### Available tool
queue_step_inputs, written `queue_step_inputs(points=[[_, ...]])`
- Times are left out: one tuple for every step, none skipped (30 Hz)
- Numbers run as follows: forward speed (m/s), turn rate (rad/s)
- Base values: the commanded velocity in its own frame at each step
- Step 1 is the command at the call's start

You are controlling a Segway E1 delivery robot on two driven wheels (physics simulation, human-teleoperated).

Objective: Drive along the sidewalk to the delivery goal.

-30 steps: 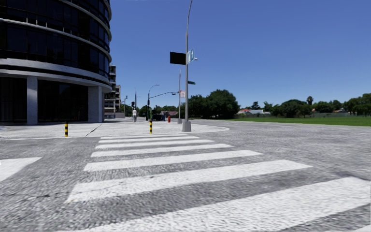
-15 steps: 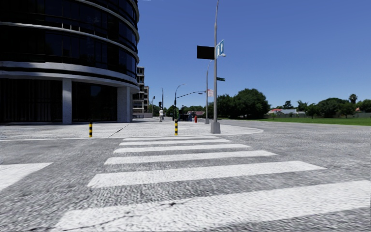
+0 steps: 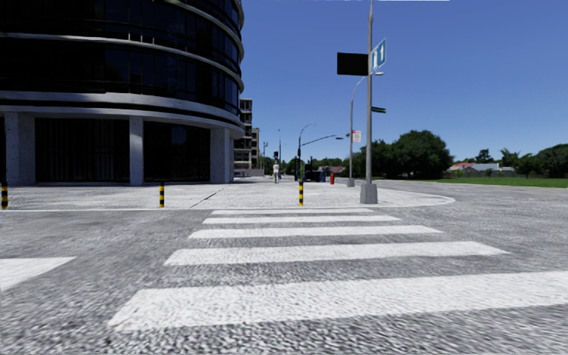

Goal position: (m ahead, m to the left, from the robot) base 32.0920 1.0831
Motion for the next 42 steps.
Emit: queue_step_inputs(points=[[1.5, 0.43], [1.5, 0.43], [1.5, 0.43], [1.51, 0.43], [1.51, 0.43], [1.51, 0.43], [1.51, 0.43], [1.51, 0.32], [1.51, 0.16], [1.52, 0.0], [1.52, 0.0], [1.52, 0.0], [1.52, 0.0], [1.52, 0.0], [1.52, 0.0], [1.52, 0.0], [1.52, 0.0], [1.52, 0.0], [1.52, 0.0], [1.52, 0.0], [1.52, 0.0], [1.52, 0.0], [1.52, 0.0], [1.53, 0.0], [2.0, 0.0], [2.0, 0.0], [2.0, 0.0], [2.0, 0.0], [2.0, 0.0], [2.0, 0.0], [2.0, 0.0], [2.0, 0.0], [2.0, 0.0], [2.0, 0.0], [2.0, 0.0], [2.0, 0.0], [2.0, 0.0], [2.0, 0.0], [2.0, 0.0], [2.0, 0.0], [2.0, 0.0], [2.0, 0.0]])
